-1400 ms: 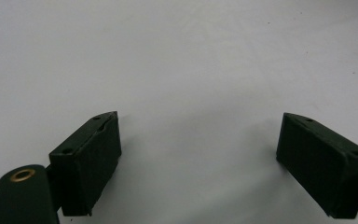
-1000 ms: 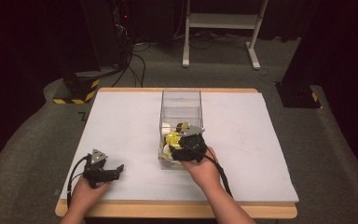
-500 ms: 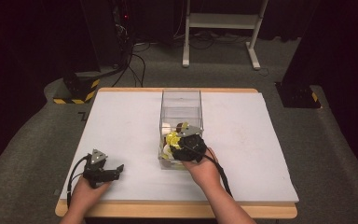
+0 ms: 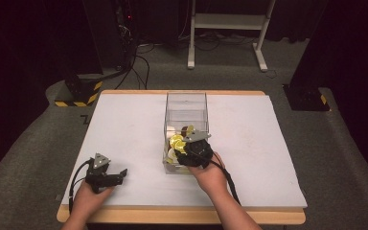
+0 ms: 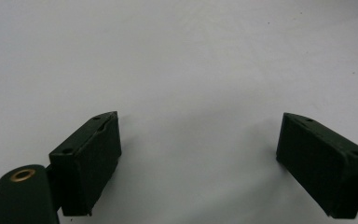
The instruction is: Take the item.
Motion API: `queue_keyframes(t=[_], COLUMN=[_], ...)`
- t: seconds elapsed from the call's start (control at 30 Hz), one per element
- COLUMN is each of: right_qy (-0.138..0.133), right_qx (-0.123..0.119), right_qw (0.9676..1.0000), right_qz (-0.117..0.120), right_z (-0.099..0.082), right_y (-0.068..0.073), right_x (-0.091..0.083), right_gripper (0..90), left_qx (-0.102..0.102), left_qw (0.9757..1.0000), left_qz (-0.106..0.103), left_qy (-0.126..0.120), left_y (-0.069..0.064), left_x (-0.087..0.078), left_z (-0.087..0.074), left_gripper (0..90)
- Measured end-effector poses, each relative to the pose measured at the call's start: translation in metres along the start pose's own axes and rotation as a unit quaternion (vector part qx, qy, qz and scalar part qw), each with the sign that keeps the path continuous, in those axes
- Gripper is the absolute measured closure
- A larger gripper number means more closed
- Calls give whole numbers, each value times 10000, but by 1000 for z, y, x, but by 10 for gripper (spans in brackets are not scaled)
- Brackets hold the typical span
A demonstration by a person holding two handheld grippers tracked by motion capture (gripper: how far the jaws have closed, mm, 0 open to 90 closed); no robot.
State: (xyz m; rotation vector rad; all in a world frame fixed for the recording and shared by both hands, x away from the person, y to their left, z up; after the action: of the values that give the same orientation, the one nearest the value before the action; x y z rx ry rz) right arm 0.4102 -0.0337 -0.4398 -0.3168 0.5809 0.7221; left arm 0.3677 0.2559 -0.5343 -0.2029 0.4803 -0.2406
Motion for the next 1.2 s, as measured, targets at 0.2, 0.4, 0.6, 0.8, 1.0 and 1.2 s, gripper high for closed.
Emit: queue_keyframes(t=[0.2,0.4,0.6,0.8,1.0,1.2], right_qy=[-179,-365,-490,-590,-740,-817], right_qx=[28,11,45,54,70,73], right_qw=[9998,9993,9986,9979,9968,9961], right_qz=[53,105,204,244,290,321], right_z=[-3,-4,-9,-8,-4,-2], right_y=[3,5,7,5,6,6], right_x=[-4,-8,-14,-22,-32,-38], right_gripper=[379,379,379,380,380,380], left_qx=[-5,-3,-24,0,1,3], left_qw=[10000,10000,10000,10000,10000,10000], left_qz=[1,1,2,1,2,1], left_qy=[-5,-5,-19,-7,-6,-2], left_y=[0,0,0,0,0,0], left_x=[0,0,0,0,0,0], left_z=[0,0,0,0,0,0], left_gripper=[138,138,138,138,138,138])
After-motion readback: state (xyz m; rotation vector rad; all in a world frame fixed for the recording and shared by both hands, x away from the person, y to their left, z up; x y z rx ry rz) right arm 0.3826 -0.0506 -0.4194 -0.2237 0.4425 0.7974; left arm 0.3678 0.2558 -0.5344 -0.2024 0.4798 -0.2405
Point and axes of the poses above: each handheld gripper's, and its own axes: x roughly forward along the jaws, z roughly out of its top, y roughly to its left, the point moved 3 cm from there along x, roughly forward along the jaws, and after that the axes turned 3 degrees about -y, right-handed, at the moved point
